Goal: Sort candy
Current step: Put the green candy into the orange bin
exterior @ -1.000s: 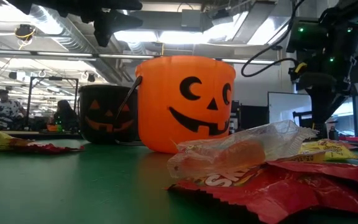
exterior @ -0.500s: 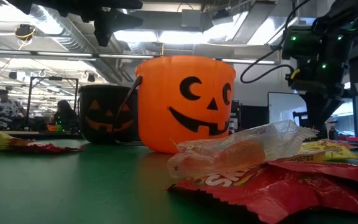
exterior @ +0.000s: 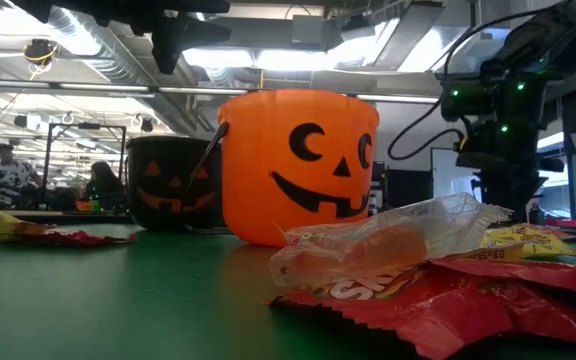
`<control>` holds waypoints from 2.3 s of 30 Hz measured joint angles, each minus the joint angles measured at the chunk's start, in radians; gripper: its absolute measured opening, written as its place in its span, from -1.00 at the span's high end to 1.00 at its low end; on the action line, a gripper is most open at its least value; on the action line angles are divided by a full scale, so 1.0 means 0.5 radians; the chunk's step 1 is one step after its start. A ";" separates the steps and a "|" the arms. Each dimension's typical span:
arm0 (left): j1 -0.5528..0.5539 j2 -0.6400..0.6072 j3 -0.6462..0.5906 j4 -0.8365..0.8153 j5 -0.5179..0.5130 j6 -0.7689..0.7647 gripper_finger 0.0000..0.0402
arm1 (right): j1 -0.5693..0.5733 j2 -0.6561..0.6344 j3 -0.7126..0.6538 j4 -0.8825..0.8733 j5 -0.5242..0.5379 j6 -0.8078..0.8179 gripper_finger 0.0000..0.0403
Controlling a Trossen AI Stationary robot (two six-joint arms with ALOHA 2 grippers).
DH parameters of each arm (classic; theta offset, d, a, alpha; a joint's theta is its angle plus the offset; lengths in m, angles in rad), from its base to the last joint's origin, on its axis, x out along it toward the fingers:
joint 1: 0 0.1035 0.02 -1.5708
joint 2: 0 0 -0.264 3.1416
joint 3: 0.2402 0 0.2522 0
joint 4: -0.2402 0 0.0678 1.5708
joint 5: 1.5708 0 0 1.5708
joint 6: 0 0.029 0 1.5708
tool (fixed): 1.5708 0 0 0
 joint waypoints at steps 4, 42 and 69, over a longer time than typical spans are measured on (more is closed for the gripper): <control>0.000 0.000 0.000 0.000 0.001 0.001 0.17 | -0.071 0.097 0.000 0.046 -0.051 -0.033 0.25; 0.000 0.000 0.000 -0.005 -0.052 -0.002 0.17 | -0.091 0.161 -0.002 0.060 -0.119 -0.201 0.94; 0.000 -0.001 0.000 -0.038 -0.071 -0.001 0.17 | 0.188 -0.660 0.168 0.290 -0.814 -0.200 0.93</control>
